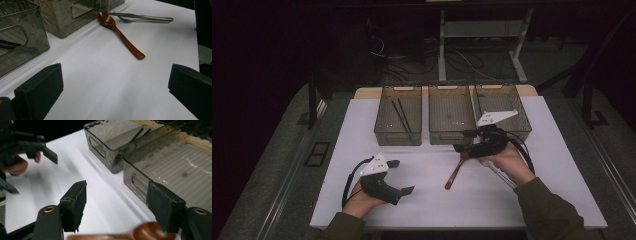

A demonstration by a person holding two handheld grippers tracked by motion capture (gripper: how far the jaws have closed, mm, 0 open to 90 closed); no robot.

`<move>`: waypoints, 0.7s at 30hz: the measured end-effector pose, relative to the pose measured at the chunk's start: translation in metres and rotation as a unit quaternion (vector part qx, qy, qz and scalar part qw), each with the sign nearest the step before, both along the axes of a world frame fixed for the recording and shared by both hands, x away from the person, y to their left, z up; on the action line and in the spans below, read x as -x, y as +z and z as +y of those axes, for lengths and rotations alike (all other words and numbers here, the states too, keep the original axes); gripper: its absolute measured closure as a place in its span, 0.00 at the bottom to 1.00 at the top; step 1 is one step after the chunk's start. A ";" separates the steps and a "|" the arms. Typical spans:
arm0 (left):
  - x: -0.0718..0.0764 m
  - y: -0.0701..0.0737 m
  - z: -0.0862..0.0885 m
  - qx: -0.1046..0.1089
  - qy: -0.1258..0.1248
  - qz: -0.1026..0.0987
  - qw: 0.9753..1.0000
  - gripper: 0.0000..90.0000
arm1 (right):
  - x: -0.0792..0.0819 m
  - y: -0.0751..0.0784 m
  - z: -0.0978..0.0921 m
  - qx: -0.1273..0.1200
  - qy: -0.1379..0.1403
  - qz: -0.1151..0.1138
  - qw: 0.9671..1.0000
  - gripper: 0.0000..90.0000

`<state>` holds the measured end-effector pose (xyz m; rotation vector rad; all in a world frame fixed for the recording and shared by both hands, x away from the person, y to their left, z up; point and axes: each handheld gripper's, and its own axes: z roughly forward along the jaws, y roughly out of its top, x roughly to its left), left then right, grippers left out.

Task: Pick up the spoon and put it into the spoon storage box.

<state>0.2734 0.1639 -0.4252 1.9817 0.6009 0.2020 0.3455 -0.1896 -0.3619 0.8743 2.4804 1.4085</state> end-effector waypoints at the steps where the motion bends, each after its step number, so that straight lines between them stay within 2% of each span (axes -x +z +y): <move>1: 0.000 0.000 0.000 -0.001 0.000 0.000 1.000 0.00 | 0.002 -0.001 -0.004 0.000 -0.001 0.000 1.000 0.36; 10: 0.000 0.000 0.000 -0.001 0.002 0.001 1.000 0.00 | 0.015 -0.011 -0.041 -0.006 -0.023 0.012 1.000 0.39; 21: 0.001 0.000 0.001 -0.001 0.003 0.000 1.000 0.00 | 0.027 -0.021 -0.064 0.010 -0.042 0.027 0.999 0.40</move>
